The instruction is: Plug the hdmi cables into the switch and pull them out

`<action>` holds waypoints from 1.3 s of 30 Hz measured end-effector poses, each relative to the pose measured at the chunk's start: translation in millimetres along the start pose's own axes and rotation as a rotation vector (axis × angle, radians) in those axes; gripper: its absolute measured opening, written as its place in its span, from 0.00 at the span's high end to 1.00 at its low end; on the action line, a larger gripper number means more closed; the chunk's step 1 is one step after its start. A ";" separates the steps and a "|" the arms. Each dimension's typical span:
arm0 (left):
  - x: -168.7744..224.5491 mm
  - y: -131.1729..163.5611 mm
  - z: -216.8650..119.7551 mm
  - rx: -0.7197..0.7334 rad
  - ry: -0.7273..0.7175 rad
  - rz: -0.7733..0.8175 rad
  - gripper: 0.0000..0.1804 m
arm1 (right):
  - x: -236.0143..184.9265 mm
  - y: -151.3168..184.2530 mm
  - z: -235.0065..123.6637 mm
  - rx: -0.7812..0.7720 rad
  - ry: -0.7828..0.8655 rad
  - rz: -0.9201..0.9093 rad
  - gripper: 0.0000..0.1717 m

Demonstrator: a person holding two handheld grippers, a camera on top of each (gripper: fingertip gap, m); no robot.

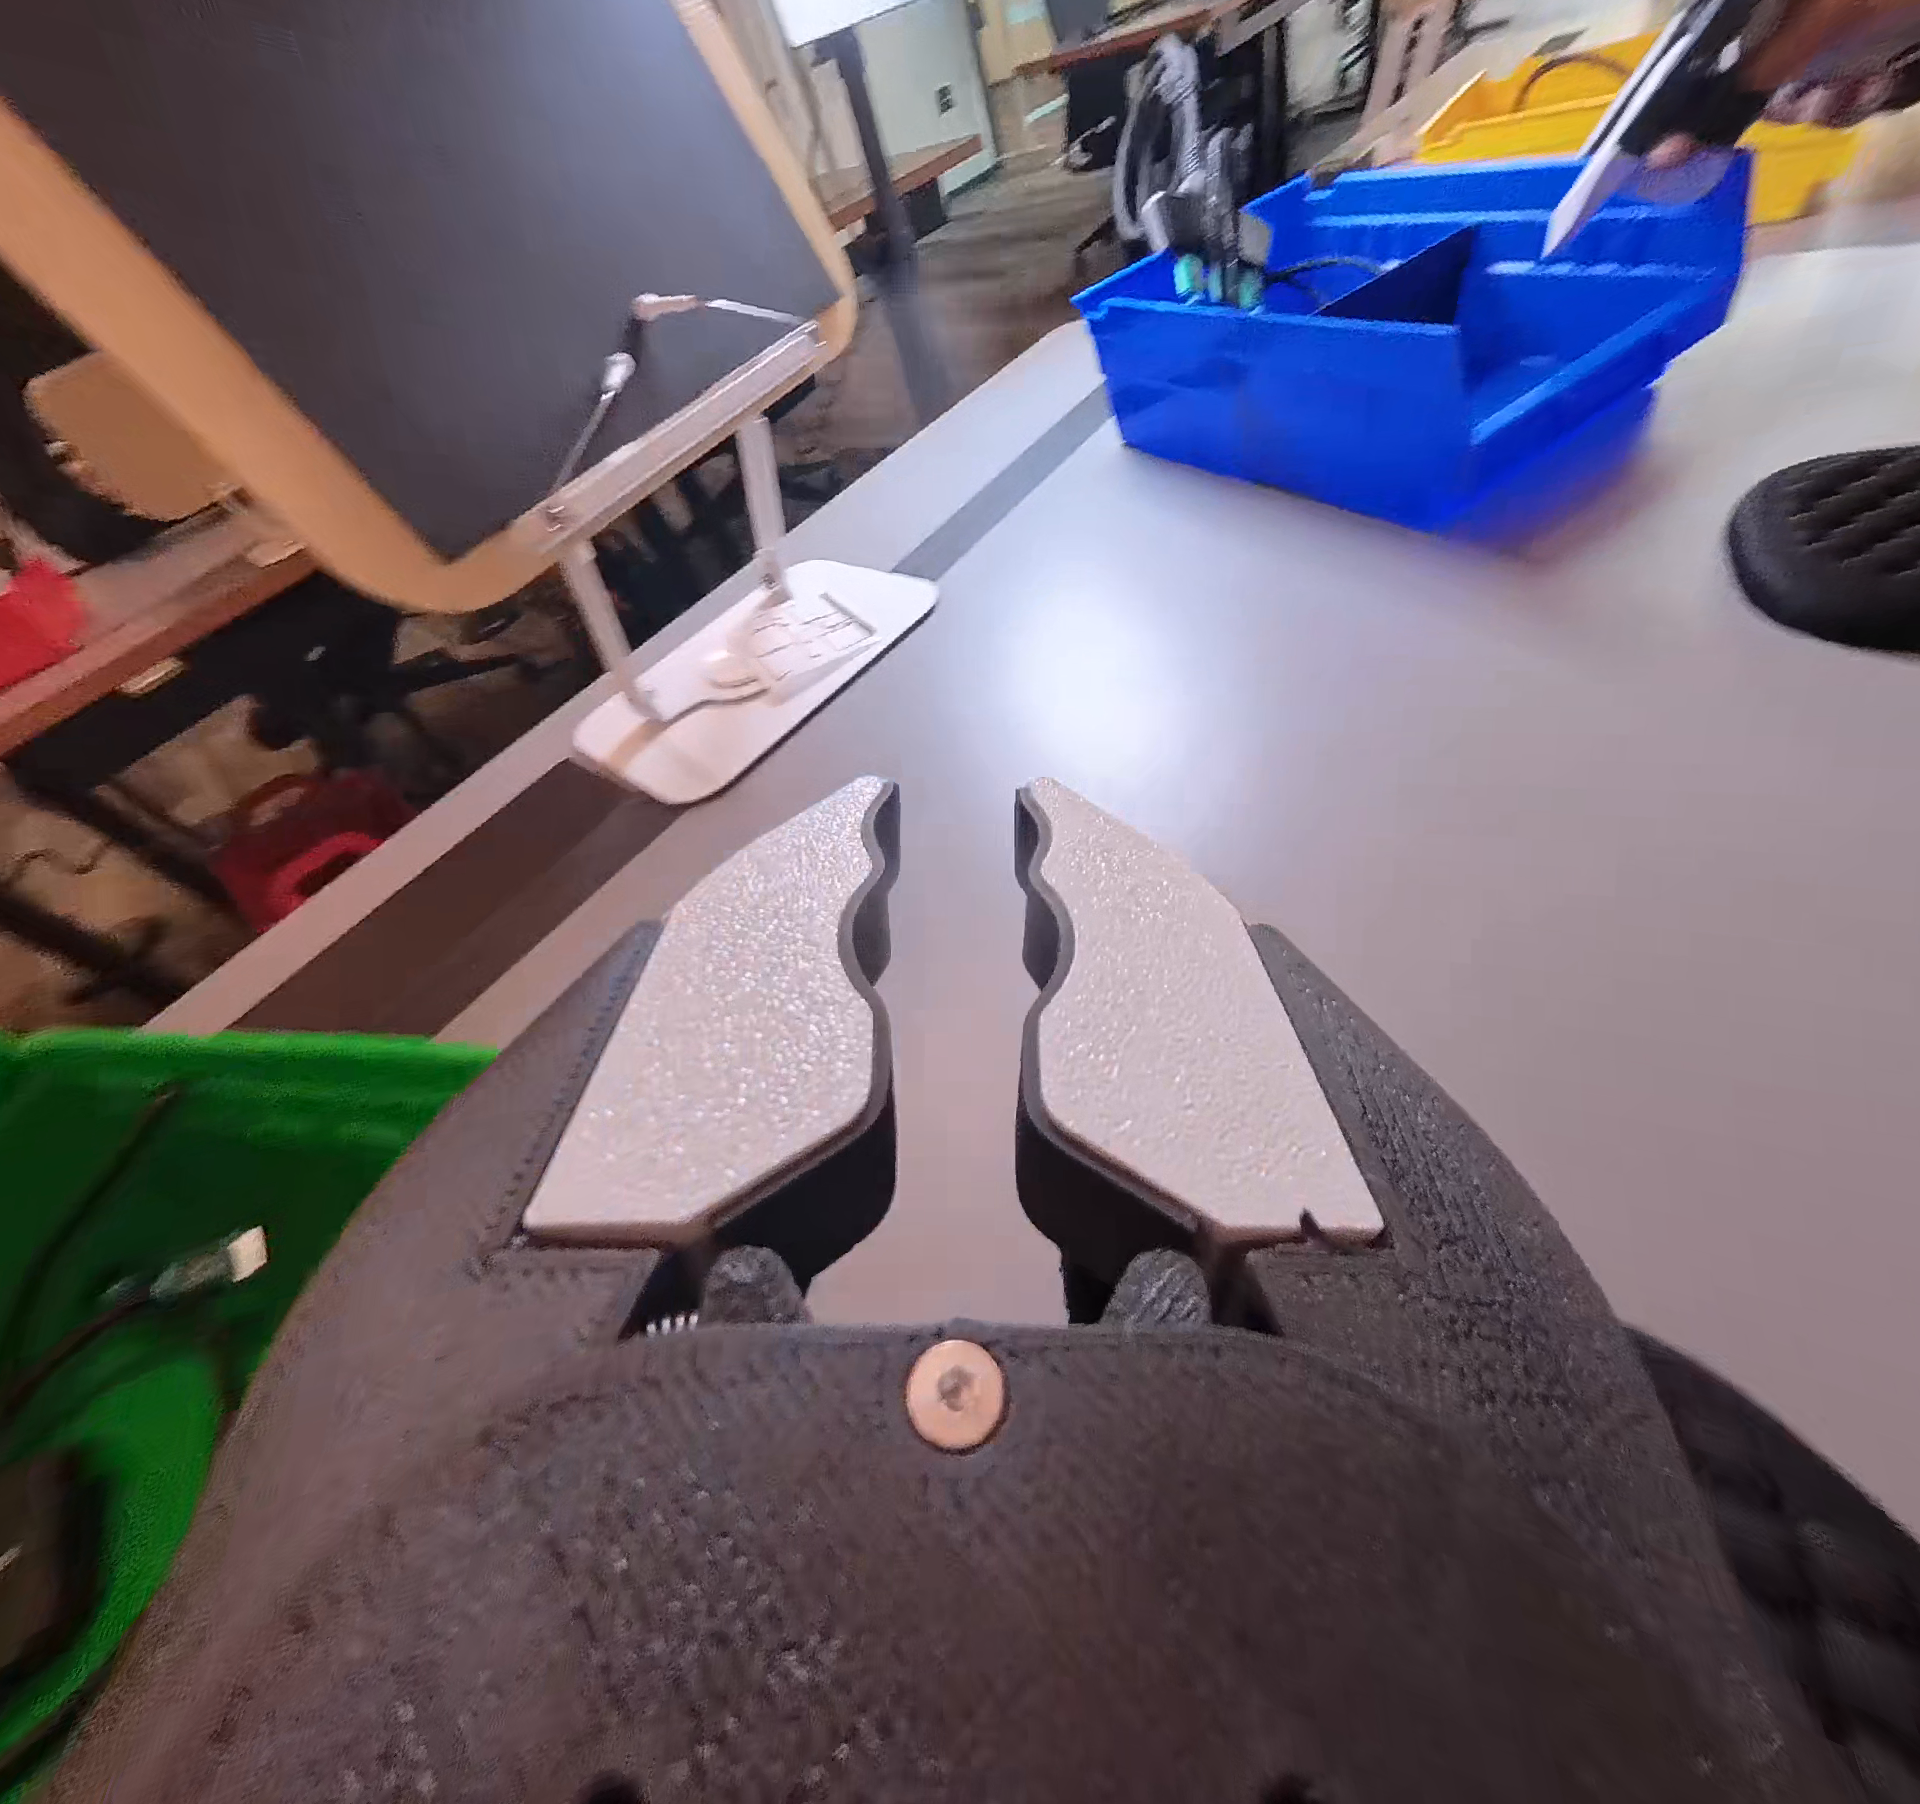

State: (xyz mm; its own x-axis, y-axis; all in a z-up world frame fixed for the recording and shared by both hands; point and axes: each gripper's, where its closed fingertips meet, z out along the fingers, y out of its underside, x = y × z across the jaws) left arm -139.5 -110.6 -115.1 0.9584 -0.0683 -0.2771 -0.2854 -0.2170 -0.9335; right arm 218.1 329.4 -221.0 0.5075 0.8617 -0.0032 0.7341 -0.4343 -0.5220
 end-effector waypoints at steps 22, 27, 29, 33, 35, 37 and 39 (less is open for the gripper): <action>-69.7 183.2 -47.1 -0.847 -0.133 0.163 0.71 | 67.7 -63.1 7.9 0.117 0.281 0.176 0.86; -71.5 195.9 -44.1 -0.869 -0.122 0.155 0.74 | -19.7 -133.1 -67.4 0.498 0.144 -0.048 0.86; -72.3 195.6 -43.9 -0.872 -0.121 0.142 0.76 | -42.3 -143.0 -70.2 0.509 0.099 -0.032 0.86; -76.4 195.4 -43.0 -0.878 -0.132 0.180 0.81 | -72.1 -148.1 -57.1 0.561 0.059 -0.017 0.87; -65.4 202.8 -39.7 -0.898 -0.053 0.204 0.97 | -92.8 -144.5 -53.8 0.619 0.043 -0.034 0.87; -61.5 206.7 -29.2 -0.868 -0.042 0.247 1.00 | -121.2 -138.3 -55.2 0.698 -0.001 -0.056 0.86; -60.9 203.8 -31.6 -0.913 -0.044 0.299 1.00 | -149.2 -128.3 -54.8 0.751 -0.038 -0.097 0.86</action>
State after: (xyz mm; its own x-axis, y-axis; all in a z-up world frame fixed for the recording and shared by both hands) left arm -256.1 -181.4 -281.4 0.8394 -0.2116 -0.5007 -0.3933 -0.8722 -0.2907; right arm 73.0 242.2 -106.9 0.4302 0.9014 0.0499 0.2633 -0.0724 -0.9620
